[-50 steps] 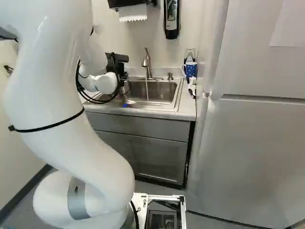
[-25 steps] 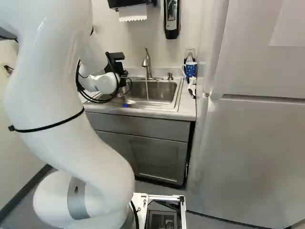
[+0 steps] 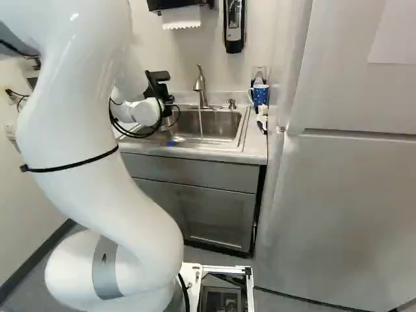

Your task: Rinse the cup and place it in the tray

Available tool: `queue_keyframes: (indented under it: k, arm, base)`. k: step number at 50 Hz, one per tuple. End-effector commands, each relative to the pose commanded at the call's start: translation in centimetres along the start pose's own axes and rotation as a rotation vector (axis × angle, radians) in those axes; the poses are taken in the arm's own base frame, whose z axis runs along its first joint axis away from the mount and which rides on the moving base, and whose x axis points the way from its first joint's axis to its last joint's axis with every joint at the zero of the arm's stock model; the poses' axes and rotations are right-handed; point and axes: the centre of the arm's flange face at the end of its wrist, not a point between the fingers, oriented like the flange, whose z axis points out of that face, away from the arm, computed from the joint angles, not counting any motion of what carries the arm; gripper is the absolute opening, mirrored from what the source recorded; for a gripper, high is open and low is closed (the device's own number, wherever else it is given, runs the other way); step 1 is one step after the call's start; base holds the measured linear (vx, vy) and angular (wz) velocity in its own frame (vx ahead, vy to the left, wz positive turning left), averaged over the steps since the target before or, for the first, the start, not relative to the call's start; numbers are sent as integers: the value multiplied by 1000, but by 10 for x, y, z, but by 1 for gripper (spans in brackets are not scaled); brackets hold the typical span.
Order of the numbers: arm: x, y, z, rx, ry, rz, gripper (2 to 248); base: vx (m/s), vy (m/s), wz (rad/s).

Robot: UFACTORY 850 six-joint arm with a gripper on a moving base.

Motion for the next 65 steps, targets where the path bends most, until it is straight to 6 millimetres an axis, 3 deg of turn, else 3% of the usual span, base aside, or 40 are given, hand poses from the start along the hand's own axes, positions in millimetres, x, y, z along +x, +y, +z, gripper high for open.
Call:
queue_keyframes:
  k: [30,41,65]
  arm:
    - [12,-27,54,43,43,-3,125]
    - [24,-42,68,66,73,-4,125]
    - [23,-77,91,117,86,-7,125]
  base:
    - [0,0,0]
    - [0,0,0]
    - [0,0,0]
